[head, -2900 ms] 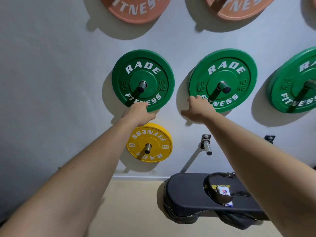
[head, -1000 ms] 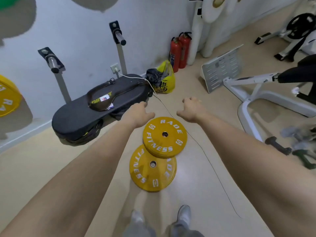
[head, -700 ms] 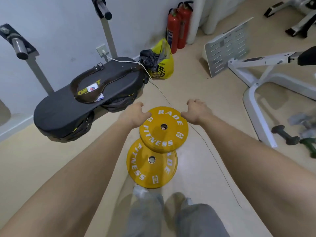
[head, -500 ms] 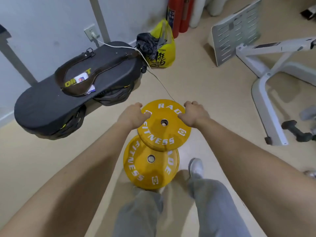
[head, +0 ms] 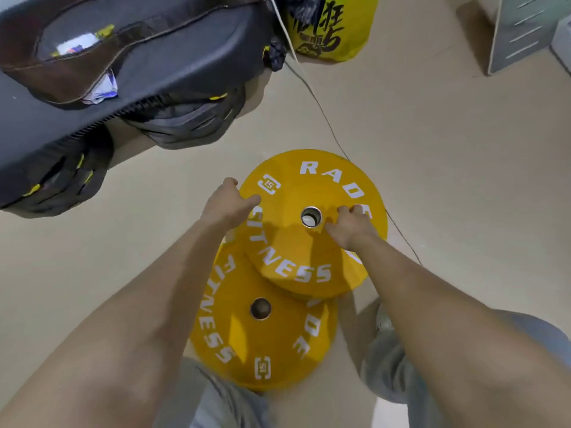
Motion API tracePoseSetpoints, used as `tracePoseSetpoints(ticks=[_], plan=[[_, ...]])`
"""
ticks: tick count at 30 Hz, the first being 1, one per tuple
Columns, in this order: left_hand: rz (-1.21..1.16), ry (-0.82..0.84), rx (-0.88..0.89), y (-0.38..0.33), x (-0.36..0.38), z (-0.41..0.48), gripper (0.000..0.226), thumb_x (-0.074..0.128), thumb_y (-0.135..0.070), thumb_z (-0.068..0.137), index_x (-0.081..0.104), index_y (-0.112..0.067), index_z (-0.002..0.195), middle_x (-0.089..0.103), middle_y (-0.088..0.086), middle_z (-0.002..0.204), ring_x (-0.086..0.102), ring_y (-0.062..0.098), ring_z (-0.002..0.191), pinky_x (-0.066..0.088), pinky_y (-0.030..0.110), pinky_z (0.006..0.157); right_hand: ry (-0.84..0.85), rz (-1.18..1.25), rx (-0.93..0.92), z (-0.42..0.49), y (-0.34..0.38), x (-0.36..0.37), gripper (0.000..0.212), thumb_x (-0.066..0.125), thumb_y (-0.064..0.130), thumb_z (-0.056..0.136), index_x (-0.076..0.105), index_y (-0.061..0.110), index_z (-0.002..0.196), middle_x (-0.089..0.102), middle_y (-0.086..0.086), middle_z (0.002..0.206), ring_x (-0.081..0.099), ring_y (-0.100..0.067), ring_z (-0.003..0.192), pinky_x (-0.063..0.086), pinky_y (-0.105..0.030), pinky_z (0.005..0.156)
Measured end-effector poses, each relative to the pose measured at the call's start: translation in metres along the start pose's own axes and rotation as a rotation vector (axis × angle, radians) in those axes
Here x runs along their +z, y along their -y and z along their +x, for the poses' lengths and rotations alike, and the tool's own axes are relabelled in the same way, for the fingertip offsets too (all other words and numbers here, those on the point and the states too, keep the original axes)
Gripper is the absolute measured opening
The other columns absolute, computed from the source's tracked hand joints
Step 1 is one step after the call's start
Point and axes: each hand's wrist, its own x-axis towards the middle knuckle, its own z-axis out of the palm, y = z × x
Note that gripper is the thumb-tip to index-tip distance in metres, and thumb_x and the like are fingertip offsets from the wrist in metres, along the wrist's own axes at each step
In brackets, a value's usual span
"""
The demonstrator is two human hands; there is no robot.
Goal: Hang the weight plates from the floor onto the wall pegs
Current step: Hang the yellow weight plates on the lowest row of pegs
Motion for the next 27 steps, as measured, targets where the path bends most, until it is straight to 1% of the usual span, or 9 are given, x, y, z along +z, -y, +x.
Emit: tracePoseSetpoints(ticks=[2, 6, 9, 12, 15, 17, 19, 24, 27], plan=[[-0.046, -0.027, -0.044, 0.012, 0.027, 0.037, 0.093, 0.068, -0.056, 0.084, 0.026, -0.007, 0.152, 0.045, 0.020, 0.146, 0.050, 0.037, 0.129, 0.043, 0.047, 0.104, -0.002, 0.003, 0.032, 0.036, -0.012, 0.028, 0.070, 0.050, 0.052, 0.096, 0.029, 0.014, 0.151, 0.016, -0.017, 0.159, 0.023, -0.040, 0.143, 0.034, -0.051, 0.110], [-0.106, -0.078, -0.160, 0.029, 0.065, 0.097, 0.105, 0.067, -0.066, 0.081, 0.019, -0.009, 0.155, 0.032, 0.021, 0.155, 0.036, 0.041, 0.139, 0.034, 0.050, 0.113, -0.229, 0.027, 0.182, 0.087, -0.039, 0.077, 0.074, 0.042, 0.050, 0.098, 0.010, 0.020, 0.158, -0.010, -0.011, 0.165, 0.002, -0.037, 0.150, 0.020, -0.055, 0.117], [-0.202, -0.066, -0.228, 0.036, 0.081, 0.129, 0.099, 0.057, -0.069, 0.087, 0.023, -0.006, 0.155, 0.045, 0.019, 0.149, 0.039, 0.039, 0.139, 0.033, 0.046, 0.113, -0.282, 0.113, 0.258, 0.111, -0.059, 0.108, 0.069, 0.025, 0.051, 0.102, -0.002, 0.026, 0.159, -0.014, -0.010, 0.166, -0.009, -0.033, 0.152, 0.003, -0.055, 0.120], [-0.301, -0.017, -0.280, 0.042, 0.094, 0.161, 0.088, 0.043, -0.073, 0.091, 0.046, -0.002, 0.143, 0.058, 0.016, 0.136, 0.051, 0.037, 0.127, 0.036, 0.042, 0.106, -0.350, 0.156, 0.276, 0.129, -0.070, 0.135, 0.066, 0.013, 0.056, 0.101, -0.010, 0.032, 0.158, -0.015, -0.007, 0.166, -0.015, -0.029, 0.152, -0.006, -0.054, 0.121], [-0.454, 0.049, -0.323, 0.051, 0.097, 0.181, 0.094, 0.045, -0.085, 0.079, 0.058, -0.010, 0.135, 0.064, 0.011, 0.129, 0.061, 0.035, 0.114, 0.041, 0.045, 0.108, -0.465, 0.147, 0.268, 0.133, -0.073, 0.148, 0.068, 0.016, 0.057, 0.099, -0.003, 0.032, 0.159, -0.008, -0.007, 0.167, -0.010, -0.028, 0.153, -0.004, -0.054, 0.121], [-0.600, 0.125, -0.348, 0.056, 0.098, 0.189, 0.096, 0.058, -0.090, 0.060, 0.065, -0.022, 0.128, 0.071, 0.010, 0.119, 0.068, 0.033, 0.104, 0.047, 0.050, 0.104, -0.484, 0.138, 0.268, 0.136, -0.075, 0.151, 0.071, 0.019, 0.060, 0.098, 0.000, 0.030, 0.159, -0.003, -0.008, 0.167, -0.005, -0.029, 0.153, -0.001, -0.055, 0.120], [-0.671, 0.232, -0.322, 0.056, 0.096, 0.192, 0.095, 0.071, -0.087, 0.051, 0.068, -0.025, 0.122, 0.074, 0.009, 0.113, 0.072, 0.033, 0.100, 0.050, 0.051, 0.100, -0.469, 0.126, 0.269, 0.139, -0.077, 0.152, 0.076, 0.022, 0.064, 0.095, 0.000, 0.029, 0.159, -0.003, -0.008, 0.167, -0.004, -0.031, 0.153, 0.001, -0.055, 0.120], [-0.441, 0.119, -0.275, 0.041, 0.094, 0.174, 0.085, 0.074, -0.078, 0.062, 0.066, -0.010, 0.112, 0.073, 0.011, 0.103, 0.070, 0.031, 0.093, 0.054, 0.046, 0.093, -0.445, 0.159, 0.256, 0.136, -0.081, 0.152, 0.083, 0.021, 0.071, 0.091, -0.001, 0.030, 0.159, -0.002, -0.008, 0.167, -0.003, -0.030, 0.152, 0.005, -0.056, 0.120], [-0.402, 0.072, -0.264, 0.037, 0.094, 0.166, 0.084, 0.075, -0.078, 0.060, 0.068, -0.008, 0.106, 0.073, 0.012, 0.100, 0.070, 0.031, 0.089, 0.055, 0.044, 0.087, -0.421, 0.148, 0.280, 0.136, -0.078, 0.151, 0.084, 0.022, 0.072, 0.091, -0.002, 0.029, 0.159, -0.003, -0.008, 0.167, -0.003, -0.031, 0.152, 0.006, -0.055, 0.120]])
